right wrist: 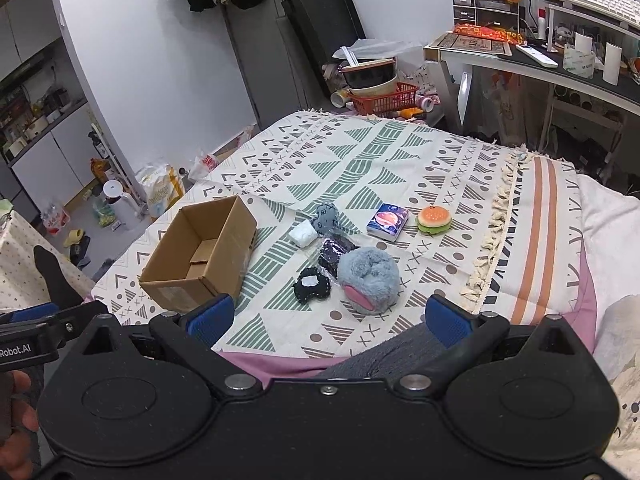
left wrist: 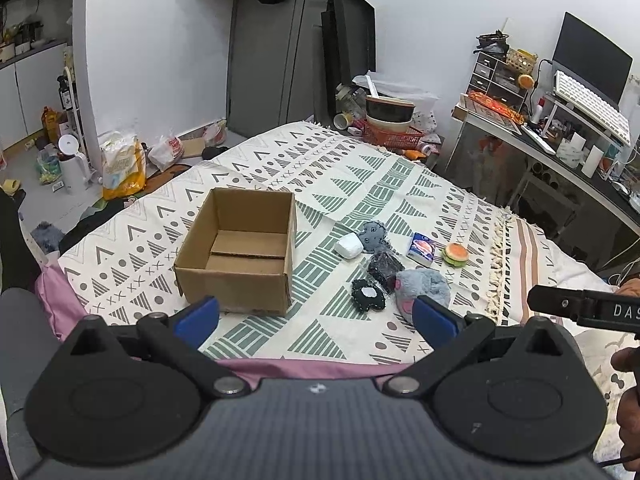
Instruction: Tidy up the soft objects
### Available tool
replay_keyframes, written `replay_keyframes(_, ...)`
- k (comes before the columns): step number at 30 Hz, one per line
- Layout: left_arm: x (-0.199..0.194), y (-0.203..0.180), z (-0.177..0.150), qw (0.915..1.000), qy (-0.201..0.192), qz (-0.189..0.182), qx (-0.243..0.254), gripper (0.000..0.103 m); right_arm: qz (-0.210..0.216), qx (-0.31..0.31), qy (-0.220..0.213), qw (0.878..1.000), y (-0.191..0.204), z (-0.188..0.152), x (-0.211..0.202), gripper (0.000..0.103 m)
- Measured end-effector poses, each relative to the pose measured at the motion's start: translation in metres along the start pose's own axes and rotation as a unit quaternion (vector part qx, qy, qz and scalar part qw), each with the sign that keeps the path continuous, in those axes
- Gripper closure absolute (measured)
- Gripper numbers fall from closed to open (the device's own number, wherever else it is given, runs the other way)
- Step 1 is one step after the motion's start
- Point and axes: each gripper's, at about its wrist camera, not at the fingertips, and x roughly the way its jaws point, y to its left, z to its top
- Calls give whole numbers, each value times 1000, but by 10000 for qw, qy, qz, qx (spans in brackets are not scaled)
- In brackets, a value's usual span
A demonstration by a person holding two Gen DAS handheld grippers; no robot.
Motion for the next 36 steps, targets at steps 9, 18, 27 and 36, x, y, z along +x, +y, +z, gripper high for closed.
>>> replay_keyframes(9,-2,-7,1,9999,-18,-8,114,1,15,-31,-10,10000,-1,2,-3,0)
replay_keyframes(18,0,-17,1,9997,2,-11,224,1,2,-33,1,10000,-4,2,-4,0)
replay_keyframes(27,8,-24,0,9996,58,-51,283,1,26,-6,16,10000,-13,2,1,0)
replay_keyframes(36,25,-32,2,9994,95,-34,317,1,56,40,-68,10000,-20,7,10,0)
